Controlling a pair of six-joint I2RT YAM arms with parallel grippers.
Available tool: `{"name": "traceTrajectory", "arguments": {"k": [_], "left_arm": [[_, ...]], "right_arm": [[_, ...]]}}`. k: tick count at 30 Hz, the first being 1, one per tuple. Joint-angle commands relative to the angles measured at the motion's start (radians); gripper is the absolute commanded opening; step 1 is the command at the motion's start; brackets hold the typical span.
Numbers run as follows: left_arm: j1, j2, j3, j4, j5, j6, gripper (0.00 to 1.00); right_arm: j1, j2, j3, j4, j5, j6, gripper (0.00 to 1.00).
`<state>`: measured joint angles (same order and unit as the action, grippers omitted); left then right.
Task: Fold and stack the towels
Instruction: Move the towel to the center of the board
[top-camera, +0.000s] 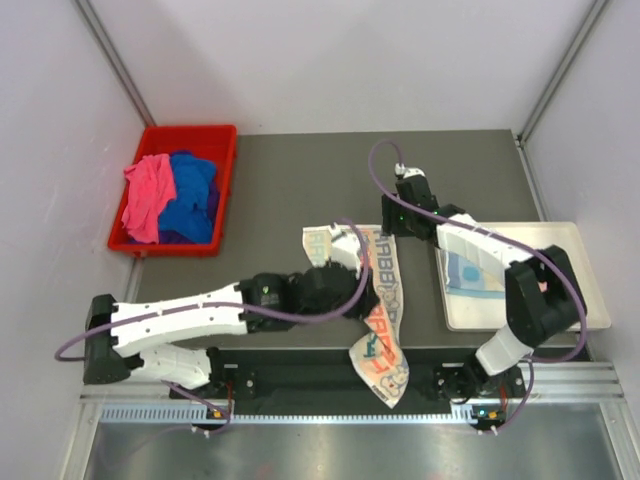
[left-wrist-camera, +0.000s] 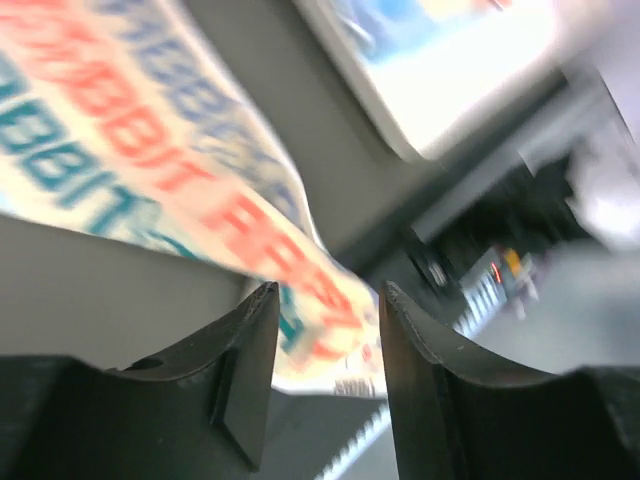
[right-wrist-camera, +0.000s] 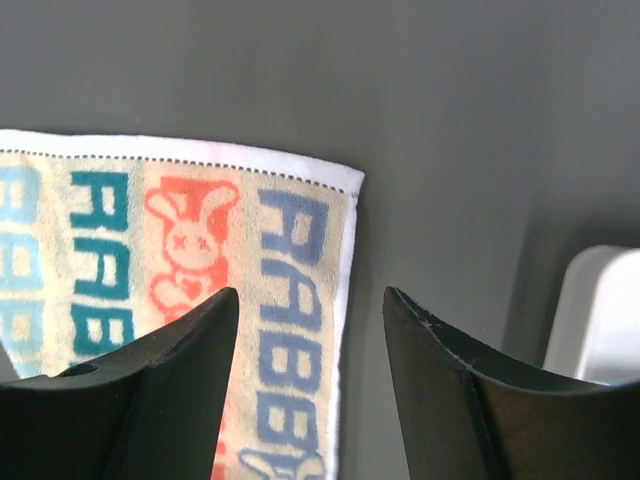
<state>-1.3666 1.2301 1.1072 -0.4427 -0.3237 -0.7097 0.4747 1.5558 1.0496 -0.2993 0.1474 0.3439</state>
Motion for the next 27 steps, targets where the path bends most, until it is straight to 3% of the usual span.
{"name": "traceTrajectory", "arguments": {"k": [1,6,8,12,16,21,27], "left_arm": [[0.180,0.055,0.023,-0.056,-0.143,-0.135,0.49],[0.481,0.089,-0.047,0.056,-0.077,-0.133,0.48],[0.547,0.146,-0.034,0.053,-0.092,-0.132,0.50],[0.716,0.270,-0.010,0.091,0.006,-0.081,0.53],[0.797,0.419,0.046,0.068,0.015,-0.043,0.59],[0.883,0.517,0.072,0.188,0.155,0.033,0.61],[0.899,0.598,0.135,0.231,0.225,0.073,0.62]], "right_arm": [[-0.005,0.042,0.072,0.084,0.008,0.020,0.60],[-0.015,0.128,0.122,0.077,0.015,0.023,0.58],[-0.015,0.147,0.119,0.081,0.018,0.027,0.56],[-0.016,0.177,0.107,0.091,0.046,0.029,0.56],[-0.019,0.213,0.109,0.100,0.052,0.027,0.54],[-0.021,0.256,0.119,0.109,0.067,0.026,0.54],[-0.022,0.285,0.128,0.115,0.081,0.023,0.54]]}}
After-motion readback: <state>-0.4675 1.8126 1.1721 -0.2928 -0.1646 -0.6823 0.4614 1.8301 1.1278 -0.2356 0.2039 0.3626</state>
